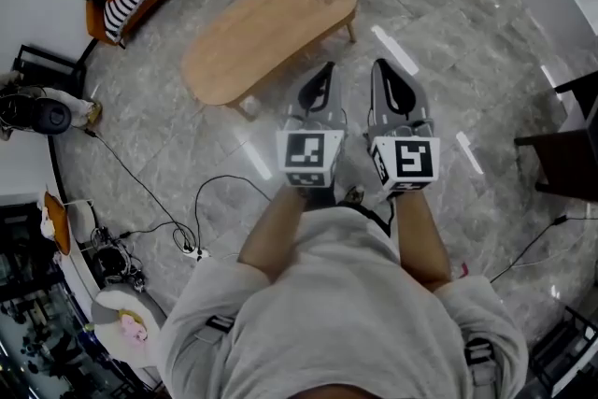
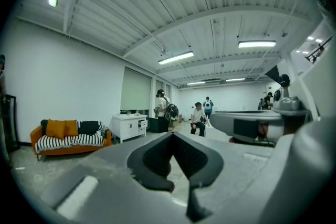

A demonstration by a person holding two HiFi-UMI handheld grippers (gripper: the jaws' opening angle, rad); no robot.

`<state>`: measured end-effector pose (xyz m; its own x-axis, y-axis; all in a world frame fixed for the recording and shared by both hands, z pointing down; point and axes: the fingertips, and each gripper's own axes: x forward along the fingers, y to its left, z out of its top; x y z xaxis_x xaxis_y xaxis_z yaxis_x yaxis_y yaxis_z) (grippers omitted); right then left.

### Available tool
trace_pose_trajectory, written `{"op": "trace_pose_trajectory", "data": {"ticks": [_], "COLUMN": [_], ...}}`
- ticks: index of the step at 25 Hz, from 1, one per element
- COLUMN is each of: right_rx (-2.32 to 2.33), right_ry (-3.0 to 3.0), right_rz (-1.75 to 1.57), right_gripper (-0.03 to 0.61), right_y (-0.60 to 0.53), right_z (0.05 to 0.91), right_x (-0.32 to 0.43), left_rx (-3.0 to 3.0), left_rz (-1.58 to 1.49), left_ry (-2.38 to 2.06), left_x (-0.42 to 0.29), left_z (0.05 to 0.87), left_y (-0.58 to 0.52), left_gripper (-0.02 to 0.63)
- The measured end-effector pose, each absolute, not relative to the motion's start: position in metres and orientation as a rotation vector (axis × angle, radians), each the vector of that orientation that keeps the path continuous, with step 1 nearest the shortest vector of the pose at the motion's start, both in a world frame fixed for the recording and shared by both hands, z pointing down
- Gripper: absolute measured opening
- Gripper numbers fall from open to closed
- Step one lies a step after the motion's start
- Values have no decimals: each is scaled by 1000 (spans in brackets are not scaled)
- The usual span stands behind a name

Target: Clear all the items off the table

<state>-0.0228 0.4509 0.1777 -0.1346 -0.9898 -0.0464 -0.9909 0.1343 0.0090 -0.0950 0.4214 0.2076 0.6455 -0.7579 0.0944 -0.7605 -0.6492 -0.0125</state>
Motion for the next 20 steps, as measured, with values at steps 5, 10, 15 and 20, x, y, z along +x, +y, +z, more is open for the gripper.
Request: {"op": "trace_pose_trajectory", "data": {"ticks": [5, 10, 15, 20], "right_rx": [-2073, -2106, -2055, -2007], "right_ry": [2373, 2378, 2470, 2468], "right_rz": [82, 50, 46, -32], "right_gripper": [6, 6, 6, 6], "right_y": [421, 373, 295, 200], "right_z": [182, 194, 198, 193], "right_x": [-13, 5, -14, -32], "left_rx": [2801, 2797, 2745, 2735], "left_rz": [103, 108, 87, 87], "left_ry": [-1269, -1213, -1215, -1222], "left_x": [-80, -58, -67, -89], "left_z": [214, 229, 234, 229], "left_y": [386, 341, 265, 174], "left_gripper": [20, 20, 20, 20]}}
